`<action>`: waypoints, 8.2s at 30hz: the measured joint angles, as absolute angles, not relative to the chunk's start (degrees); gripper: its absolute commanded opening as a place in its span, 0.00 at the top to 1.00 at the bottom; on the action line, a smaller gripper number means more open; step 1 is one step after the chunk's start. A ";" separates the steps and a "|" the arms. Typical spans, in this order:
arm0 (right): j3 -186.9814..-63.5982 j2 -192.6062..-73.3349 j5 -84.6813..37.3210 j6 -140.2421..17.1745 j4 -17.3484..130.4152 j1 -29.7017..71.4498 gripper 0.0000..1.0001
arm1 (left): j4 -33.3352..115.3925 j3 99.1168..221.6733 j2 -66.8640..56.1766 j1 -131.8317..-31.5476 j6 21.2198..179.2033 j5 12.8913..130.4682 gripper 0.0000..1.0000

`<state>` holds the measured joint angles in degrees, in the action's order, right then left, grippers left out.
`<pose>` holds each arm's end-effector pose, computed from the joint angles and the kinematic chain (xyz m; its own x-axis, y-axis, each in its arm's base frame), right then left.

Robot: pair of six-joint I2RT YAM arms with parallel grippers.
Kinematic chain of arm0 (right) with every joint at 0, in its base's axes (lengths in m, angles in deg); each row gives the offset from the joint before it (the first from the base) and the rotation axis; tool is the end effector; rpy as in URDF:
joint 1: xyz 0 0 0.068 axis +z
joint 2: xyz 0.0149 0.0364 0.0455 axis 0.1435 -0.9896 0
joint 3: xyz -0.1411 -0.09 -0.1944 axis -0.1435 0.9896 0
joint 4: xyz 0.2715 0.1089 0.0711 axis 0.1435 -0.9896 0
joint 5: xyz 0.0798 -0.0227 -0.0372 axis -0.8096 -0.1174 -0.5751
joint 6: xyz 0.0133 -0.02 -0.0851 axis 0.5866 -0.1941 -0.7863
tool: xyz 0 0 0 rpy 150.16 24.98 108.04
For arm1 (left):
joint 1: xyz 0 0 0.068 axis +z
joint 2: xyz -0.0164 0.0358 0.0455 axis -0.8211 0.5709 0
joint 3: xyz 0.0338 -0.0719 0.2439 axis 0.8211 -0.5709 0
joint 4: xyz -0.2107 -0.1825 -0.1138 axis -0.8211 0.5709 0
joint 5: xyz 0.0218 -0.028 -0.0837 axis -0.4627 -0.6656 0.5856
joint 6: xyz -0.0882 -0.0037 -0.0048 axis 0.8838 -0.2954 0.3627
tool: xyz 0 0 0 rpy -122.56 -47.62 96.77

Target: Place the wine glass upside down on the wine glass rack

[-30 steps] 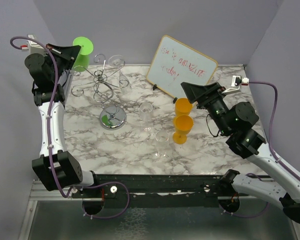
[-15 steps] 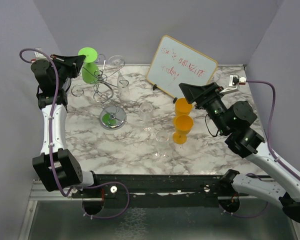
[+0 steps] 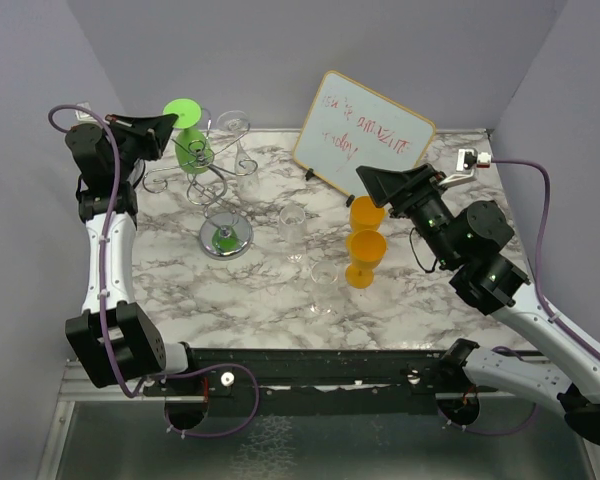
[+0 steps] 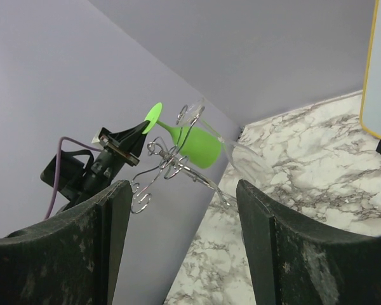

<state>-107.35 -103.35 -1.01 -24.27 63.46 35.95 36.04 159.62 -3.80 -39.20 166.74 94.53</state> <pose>0.2228 0.1882 0.4302 -0.2301 0.7134 -0.6619 -0.4618 0.5187 0.7195 0.3927 0.0703 0.3900 -0.2497 -0.9431 -0.2195 0.0790 0.2061 -0.9753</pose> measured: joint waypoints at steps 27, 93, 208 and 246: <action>-107.35 -103.33 -2.89 -23.38 64.83 35.95 0.29 | 33.94 163.60 4.07 -43.07 168.66 97.53 1.00; -105.84 -102.76 -2.24 -24.21 63.81 35.95 0.28 | 63.86 174.09 -3.65 -43.44 132.97 78.97 0.28; -104.35 -140.12 -10.00 -71.48 88.79 63.06 0.99 | 52.83 104.15 -54.75 -59.07 186.45 77.31 0.42; -100.55 -137.32 -14.30 -71.38 93.68 63.06 0.39 | 48.63 104.17 -53.40 -59.07 195.30 78.77 1.00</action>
<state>-100.55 -137.32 -14.30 -71.38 93.68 63.06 48.63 104.17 -53.40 -59.07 195.30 78.77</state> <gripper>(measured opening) 0.576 0.051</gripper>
